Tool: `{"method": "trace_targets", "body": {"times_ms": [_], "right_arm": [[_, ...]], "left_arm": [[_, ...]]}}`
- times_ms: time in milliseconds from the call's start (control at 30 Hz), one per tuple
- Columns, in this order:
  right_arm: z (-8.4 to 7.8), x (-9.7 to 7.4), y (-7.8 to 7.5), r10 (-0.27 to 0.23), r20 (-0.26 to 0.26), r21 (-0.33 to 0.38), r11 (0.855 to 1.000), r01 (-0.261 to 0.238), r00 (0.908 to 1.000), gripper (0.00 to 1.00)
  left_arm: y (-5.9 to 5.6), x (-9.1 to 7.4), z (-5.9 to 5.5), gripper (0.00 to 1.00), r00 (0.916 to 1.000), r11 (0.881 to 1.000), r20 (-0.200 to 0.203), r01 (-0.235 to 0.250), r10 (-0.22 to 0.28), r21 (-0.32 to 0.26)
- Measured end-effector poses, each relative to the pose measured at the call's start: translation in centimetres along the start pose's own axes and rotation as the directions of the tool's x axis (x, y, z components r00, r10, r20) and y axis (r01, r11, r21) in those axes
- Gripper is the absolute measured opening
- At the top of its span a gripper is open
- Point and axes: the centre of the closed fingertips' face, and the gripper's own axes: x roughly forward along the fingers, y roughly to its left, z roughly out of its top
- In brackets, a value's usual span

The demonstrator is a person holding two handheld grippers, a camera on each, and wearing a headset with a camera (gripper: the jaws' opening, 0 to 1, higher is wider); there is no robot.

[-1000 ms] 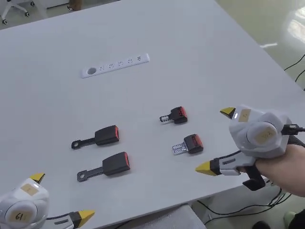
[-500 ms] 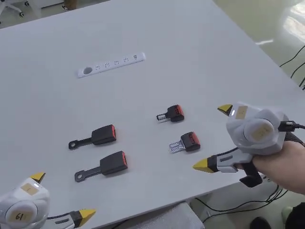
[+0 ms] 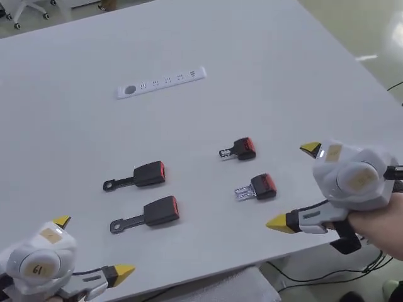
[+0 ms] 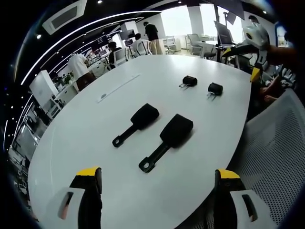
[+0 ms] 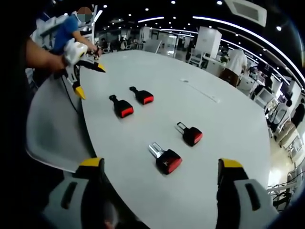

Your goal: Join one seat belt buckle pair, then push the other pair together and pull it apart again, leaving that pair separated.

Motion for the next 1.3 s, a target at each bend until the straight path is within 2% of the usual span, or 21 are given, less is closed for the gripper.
{"method": "trace_targets", "body": {"times_ms": [233,333,533,667,800,833,867,900,1067,1167,1200,1233,1300], "right_arm": [[0.7,0.2,0.1,0.012,0.006,-0.020,1.000,-0.012,0.9999,0.98],[0.7,0.4,0.6,0.040,0.002,-0.012,0.999,-0.039,0.9992,0.92],[0.9,0.9,0.9,0.055,0.007,-0.039,0.998,-0.055,0.9984,0.84],[1.1,1.3,0.9,0.065,0.007,-0.041,0.997,-0.065,0.9978,0.82],[1.2,1.7,1.3,0.085,-0.009,-0.056,0.995,-0.086,0.9963,0.77],[0.7,1.6,2.1,0.143,-0.048,-0.081,0.986,-0.147,0.9885,0.68],[0.5,1.6,2.0,0.134,-0.068,-0.072,0.988,-0.139,0.9886,0.61],[0.9,1.9,2.0,0.130,-0.046,-0.081,0.988,-0.133,0.9905,0.61],[1.3,2.5,1.9,0.144,-0.043,-0.109,0.983,-0.148,0.9887,0.61],[1.4,3.2,1.6,0.146,-0.043,-0.124,0.981,-0.150,0.9884,0.62],[1.5,3.3,1.5,0.149,-0.046,-0.128,0.980,-0.154,0.9878,0.62],[1.5,3.6,1.5,0.152,-0.048,-0.127,0.979,-0.157,0.9871,0.62],[1.6,3.9,1.5,0.161,-0.051,-0.136,0.977,-0.167,0.9856,0.61]], "left_arm": [[-0.4,0.2,-0.3,1.00,0.9998,1.000,-0.009,0.018,-0.018,0.000],[-0.5,0.3,0.2,0.98,0.9997,0.999,0.000,0.025,-0.025,0.026],[-0.8,0.9,0.7,0.93,0.9984,0.998,0.005,0.056,-0.056,0.036],[-0.9,1.8,0.9,0.92,0.9971,0.996,0.001,0.076,-0.076,0.052],[-1.3,2.4,1.7,0.89,0.9956,0.992,-0.005,0.094,-0.094,0.082],[-1.4,2.5,1.8,0.87,0.9947,0.991,-0.008,0.102,-0.102,0.085],[-1.5,2.7,2.0,0.86,0.9932,0.989,-0.012,0.117,-0.116,0.090],[-1.5,2.9,2.3,0.85,0.9929,0.988,-0.010,0.119,-0.119,0.099],[-1.3,3.9,3.4,0.85,0.9907,0.982,-0.004,0.135,-0.136,0.132],[-1.9,4.9,3.5,0.84,0.9835,0.971,-0.023,0.181,-0.179,0.157],[-2.3,5.1,3.7,0.81,0.9788,0.963,-0.020,0.204,-0.204,0.177],[-2.9,5.4,4.0,0.78,0.9709,0.948,-0.011,0.236,-0.239,0.215],[-3.3,5.8,4.1,0.75,0.9660,0.933,-0.024,0.255,-0.257,0.254]]}}
